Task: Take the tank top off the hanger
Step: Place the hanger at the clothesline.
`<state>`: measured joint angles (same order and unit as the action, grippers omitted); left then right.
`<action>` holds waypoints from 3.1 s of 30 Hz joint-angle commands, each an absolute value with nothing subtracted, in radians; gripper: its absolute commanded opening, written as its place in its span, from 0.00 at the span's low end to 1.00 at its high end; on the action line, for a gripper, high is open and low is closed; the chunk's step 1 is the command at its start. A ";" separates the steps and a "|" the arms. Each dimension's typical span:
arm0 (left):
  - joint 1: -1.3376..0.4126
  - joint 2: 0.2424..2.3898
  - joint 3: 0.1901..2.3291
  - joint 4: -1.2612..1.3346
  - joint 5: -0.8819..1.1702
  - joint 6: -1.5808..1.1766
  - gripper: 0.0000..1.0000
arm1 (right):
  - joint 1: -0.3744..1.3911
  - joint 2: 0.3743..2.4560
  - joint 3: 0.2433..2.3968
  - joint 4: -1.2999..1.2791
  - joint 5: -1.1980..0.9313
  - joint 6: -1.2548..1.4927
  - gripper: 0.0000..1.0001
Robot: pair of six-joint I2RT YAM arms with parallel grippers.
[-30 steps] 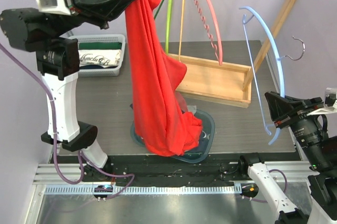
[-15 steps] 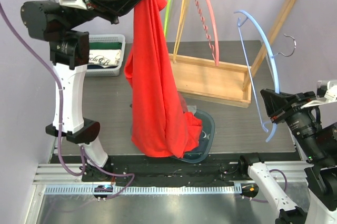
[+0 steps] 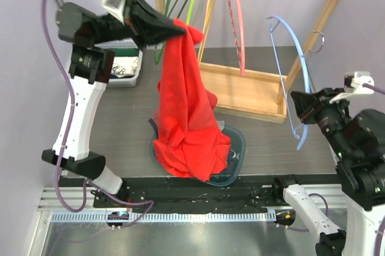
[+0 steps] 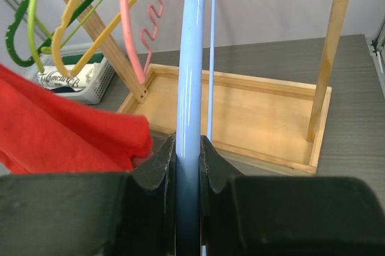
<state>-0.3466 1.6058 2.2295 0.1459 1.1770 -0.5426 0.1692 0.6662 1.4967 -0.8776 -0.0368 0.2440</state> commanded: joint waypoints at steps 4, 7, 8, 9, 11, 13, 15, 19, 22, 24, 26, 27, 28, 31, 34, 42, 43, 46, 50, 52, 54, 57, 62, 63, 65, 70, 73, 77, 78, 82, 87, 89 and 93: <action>-0.367 1.414 1.751 -0.311 1.350 -0.252 0.00 | 0.175 0.810 1.483 -0.649 -0.008 0.259 0.01; -0.368 1.388 1.727 -0.704 1.301 0.089 0.00 | 0.175 0.850 1.494 -0.615 -0.012 0.261 0.01; -0.385 1.393 1.738 -0.958 1.275 0.203 0.00 | 0.175 0.868 1.500 -0.609 -0.018 0.262 0.01; -0.402 1.396 1.744 -1.080 1.237 0.350 0.00 | 0.175 0.873 1.500 -0.594 -0.021 0.264 0.01; -0.475 1.407 1.721 -1.301 1.132 0.637 0.00 | 0.173 0.882 1.502 -0.581 -0.026 0.267 0.01; -0.505 1.393 1.615 -1.298 1.035 0.681 0.00 | 0.175 0.899 1.506 -0.572 -0.026 0.264 0.01; -0.532 1.367 1.539 -1.258 0.980 0.718 0.00 | 0.175 0.916 1.519 -0.566 -0.023 0.256 0.01; -0.603 1.338 1.376 -1.210 0.824 0.819 0.00 | 0.175 0.936 1.540 -0.561 -0.005 0.242 0.01; -0.663 1.328 1.307 -1.198 0.744 0.844 0.00 | 0.173 0.949 1.548 -0.555 -0.005 0.241 0.01; -0.684 1.322 1.273 -1.158 0.706 0.831 0.00 | 0.173 0.959 1.551 -0.546 -0.005 0.239 0.01; -0.706 1.330 1.235 -1.099 0.677 0.822 0.00 | 0.173 0.977 1.563 -0.538 0.031 0.235 0.01; -0.712 1.333 1.223 -1.074 0.629 0.813 0.00 | 0.175 0.982 1.571 -0.534 0.031 0.235 0.01; -0.721 1.336 1.191 -1.043 0.602 0.807 0.00 | 0.175 0.989 1.577 -0.532 0.031 0.232 0.01; -0.721 1.351 1.111 -0.915 0.540 0.792 0.00 | 0.175 1.017 1.608 -0.526 0.031 0.218 0.01; -0.736 1.353 1.025 -0.819 0.485 0.808 0.00 | 0.173 1.042 1.626 -0.520 0.043 0.204 0.01; -0.749 1.292 0.812 -0.670 0.341 0.839 0.01 | 0.173 1.141 1.703 -0.474 0.041 0.198 0.01; -0.750 1.283 0.795 -0.655 0.325 0.854 0.02 | 0.173 1.153 1.724 -0.466 0.043 0.198 0.01; -0.750 1.250 0.733 -0.601 0.298 0.848 0.07 | 0.173 1.201 1.762 -0.450 0.041 0.195 0.01; -0.750 1.212 0.680 -0.583 0.288 0.839 0.15 | 0.169 1.262 1.807 -0.443 0.046 0.190 0.01; -0.750 1.197 0.670 -0.575 0.287 0.830 0.17 | 0.161 1.298 1.825 -0.443 0.048 0.189 0.01; -0.750 1.187 0.667 -0.575 0.287 0.816 0.23 | 0.158 1.318 1.833 -0.443 0.049 0.187 0.01; -0.750 1.175 0.667 -0.583 0.288 0.795 0.26 | 0.150 1.348 1.845 -0.445 0.049 0.192 0.01; -0.750 1.175 0.670 -0.595 0.298 0.772 0.27 | 0.123 1.379 1.841 -0.454 0.043 0.210 0.01; -0.750 1.174 0.673 -0.598 0.304 0.767 0.27 | 0.115 1.382 1.836 -0.460 0.038 0.210 0.01; -0.749 1.175 0.678 -0.597 0.311 0.759 0.27 | 0.095 1.387 1.832 -0.469 0.026 0.227 0.01; -0.750 1.177 0.692 -0.597 0.321 0.741 0.26 | -0.018 1.385 1.790 -0.485 -0.110 0.272 0.07; -0.750 1.177 0.695 -0.601 0.322 0.741 0.26 | -0.018 1.356 1.746 -0.491 -0.144 0.262 0.60; -0.750 1.174 0.699 -0.607 0.330 0.727 0.26 | -0.017 1.290 1.698 -0.502 -0.111 0.244 0.91; -0.750 1.170 0.699 -0.609 0.331 0.726 0.25 | -0.018 1.275 1.686 -0.506 -0.106 0.244 0.95; -0.750 1.166 0.698 -0.611 0.331 0.721 0.25 | -0.018 1.154 1.645 -0.506 -0.076 0.241 1.00; -0.750 1.157 0.701 -0.629 0.333 0.709 0.25 | -0.021 1.025 1.574 -0.500 0.092 0.222 0.89; -0.750 1.152 0.699 -0.632 0.333 0.707 0.25 | -0.021 1.003 1.559 -0.505 0.152 0.209 0.82; -0.749 1.150 0.704 -0.634 0.334 0.707 0.25 | -0.021 0.997 1.525 -0.511 0.176 0.209 0.87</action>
